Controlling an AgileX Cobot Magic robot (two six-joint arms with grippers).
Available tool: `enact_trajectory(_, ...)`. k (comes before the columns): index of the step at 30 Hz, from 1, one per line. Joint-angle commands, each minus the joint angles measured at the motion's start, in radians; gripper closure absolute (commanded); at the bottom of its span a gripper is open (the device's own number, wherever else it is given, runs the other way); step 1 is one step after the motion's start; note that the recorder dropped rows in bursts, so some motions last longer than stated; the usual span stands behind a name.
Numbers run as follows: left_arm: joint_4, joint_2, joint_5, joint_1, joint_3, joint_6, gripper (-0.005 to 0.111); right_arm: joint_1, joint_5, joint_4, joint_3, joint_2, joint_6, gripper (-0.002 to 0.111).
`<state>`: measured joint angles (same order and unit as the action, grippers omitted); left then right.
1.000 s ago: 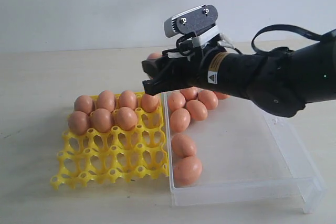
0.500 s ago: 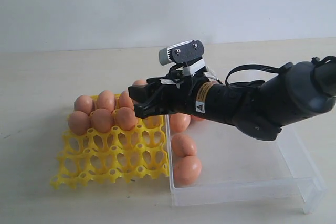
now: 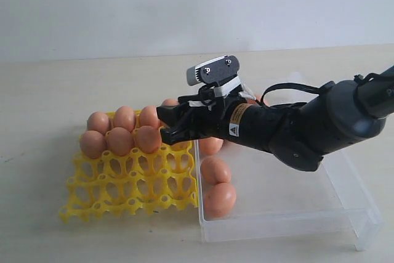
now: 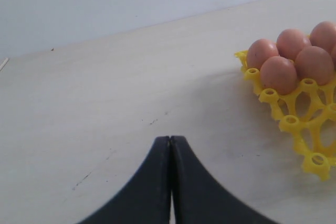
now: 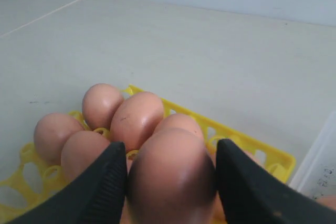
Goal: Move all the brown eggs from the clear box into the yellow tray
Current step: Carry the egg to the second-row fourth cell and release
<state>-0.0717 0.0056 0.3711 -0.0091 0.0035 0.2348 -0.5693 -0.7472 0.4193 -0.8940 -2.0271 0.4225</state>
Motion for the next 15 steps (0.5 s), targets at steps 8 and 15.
enact_trajectory(8,-0.001,-0.006,-0.007,-0.001,-0.004,0.0,0.107,-0.001,0.005,-0.018,0.0,-0.032,0.031,0.079)
enact_trajectory(15,-0.001,-0.006,-0.007,-0.001,-0.004,0.0,0.107,-0.001,0.008,-0.018,0.0,-0.032,0.031,0.053)
